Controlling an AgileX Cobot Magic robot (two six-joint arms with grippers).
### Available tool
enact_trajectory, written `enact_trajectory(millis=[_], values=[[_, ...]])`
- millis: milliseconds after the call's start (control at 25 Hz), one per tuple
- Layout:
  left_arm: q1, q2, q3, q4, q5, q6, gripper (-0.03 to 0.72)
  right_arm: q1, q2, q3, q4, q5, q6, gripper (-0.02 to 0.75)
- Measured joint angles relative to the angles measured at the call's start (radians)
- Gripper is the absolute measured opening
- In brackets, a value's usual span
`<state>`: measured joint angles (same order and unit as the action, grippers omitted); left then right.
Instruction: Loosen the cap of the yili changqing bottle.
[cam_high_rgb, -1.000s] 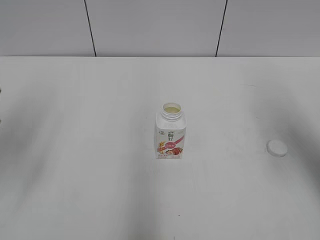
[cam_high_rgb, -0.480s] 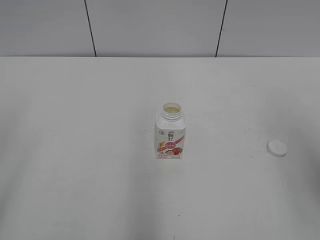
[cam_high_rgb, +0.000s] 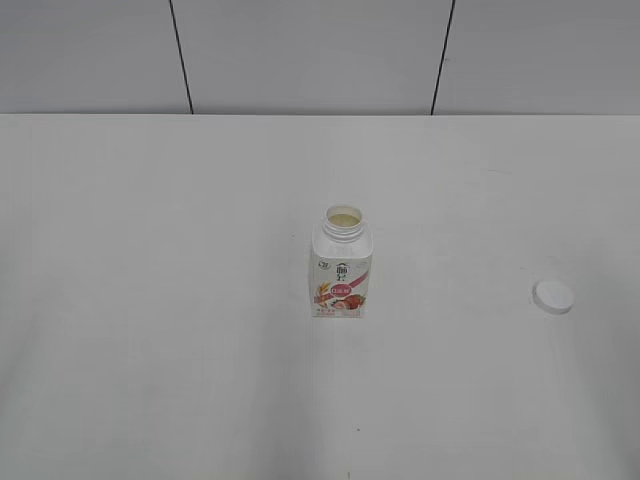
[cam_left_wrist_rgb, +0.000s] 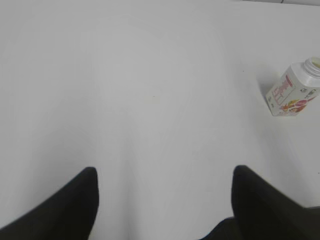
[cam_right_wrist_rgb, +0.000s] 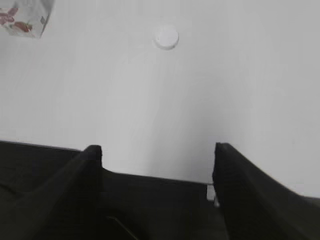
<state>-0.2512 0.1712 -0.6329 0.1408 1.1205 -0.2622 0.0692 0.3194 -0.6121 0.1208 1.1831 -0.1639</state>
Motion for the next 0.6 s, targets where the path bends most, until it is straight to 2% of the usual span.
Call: enact_trajectory(millis=[360,600], values=[[0.0,-0.024,0.102,-0.073,-0.048,0.06,0.477,0.0,-0.296,0.088,0.0,-0.065,-0.004,0.545],[0.0,-0.111,0.108,-0.096,-0.059,0.095,0.47,0.0,-0.327,0.098,-0.004,-0.08,-0.004,0.545]])
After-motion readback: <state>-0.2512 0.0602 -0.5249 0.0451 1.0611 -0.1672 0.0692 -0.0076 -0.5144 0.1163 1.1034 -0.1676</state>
